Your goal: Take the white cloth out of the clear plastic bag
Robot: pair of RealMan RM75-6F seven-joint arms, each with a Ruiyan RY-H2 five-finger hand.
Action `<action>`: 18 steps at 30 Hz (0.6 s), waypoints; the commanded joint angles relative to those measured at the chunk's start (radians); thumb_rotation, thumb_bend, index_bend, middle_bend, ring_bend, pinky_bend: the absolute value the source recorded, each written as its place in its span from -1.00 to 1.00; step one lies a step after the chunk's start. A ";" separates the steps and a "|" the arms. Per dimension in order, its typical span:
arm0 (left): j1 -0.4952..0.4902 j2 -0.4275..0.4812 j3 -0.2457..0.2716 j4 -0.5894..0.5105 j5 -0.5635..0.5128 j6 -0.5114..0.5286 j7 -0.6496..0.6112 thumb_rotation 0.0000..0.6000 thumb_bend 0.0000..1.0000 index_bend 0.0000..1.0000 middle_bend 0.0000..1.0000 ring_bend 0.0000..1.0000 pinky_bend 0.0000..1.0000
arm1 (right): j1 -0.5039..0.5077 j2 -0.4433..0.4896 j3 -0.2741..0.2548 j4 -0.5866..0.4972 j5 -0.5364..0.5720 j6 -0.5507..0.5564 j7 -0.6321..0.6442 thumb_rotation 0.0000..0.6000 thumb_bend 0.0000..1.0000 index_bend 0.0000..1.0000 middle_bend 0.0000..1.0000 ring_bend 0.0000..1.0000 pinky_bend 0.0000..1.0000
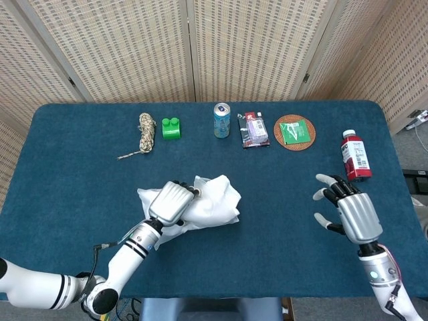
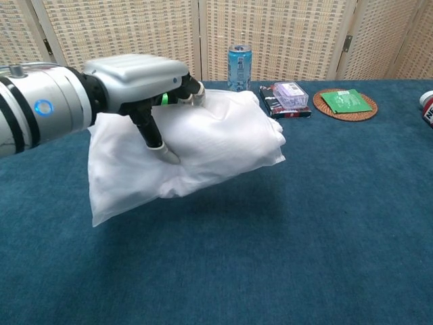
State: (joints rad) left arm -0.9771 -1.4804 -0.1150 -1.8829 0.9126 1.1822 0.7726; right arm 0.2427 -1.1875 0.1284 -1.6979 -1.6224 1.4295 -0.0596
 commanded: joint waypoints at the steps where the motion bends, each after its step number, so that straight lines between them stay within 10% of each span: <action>1: -0.003 0.026 0.001 -0.052 -0.002 0.015 0.050 1.00 -0.96 -0.18 0.06 -0.11 -0.06 | 0.032 -0.019 0.018 -0.024 -0.002 -0.027 -0.019 1.00 -0.76 -0.06 -0.58 -0.69 -0.36; 18: 0.014 0.041 -0.006 -0.117 0.028 0.059 0.104 1.00 -0.96 -0.18 0.06 -0.11 -0.06 | 0.177 -0.123 0.068 -0.072 0.056 -0.160 -0.095 1.00 -0.83 -0.06 -0.71 -0.79 -0.44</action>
State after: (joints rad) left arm -0.9634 -1.4399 -0.1218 -1.9995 0.9395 1.2410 0.8753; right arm 0.4134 -1.3047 0.1929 -1.7676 -1.5708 1.2745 -0.1502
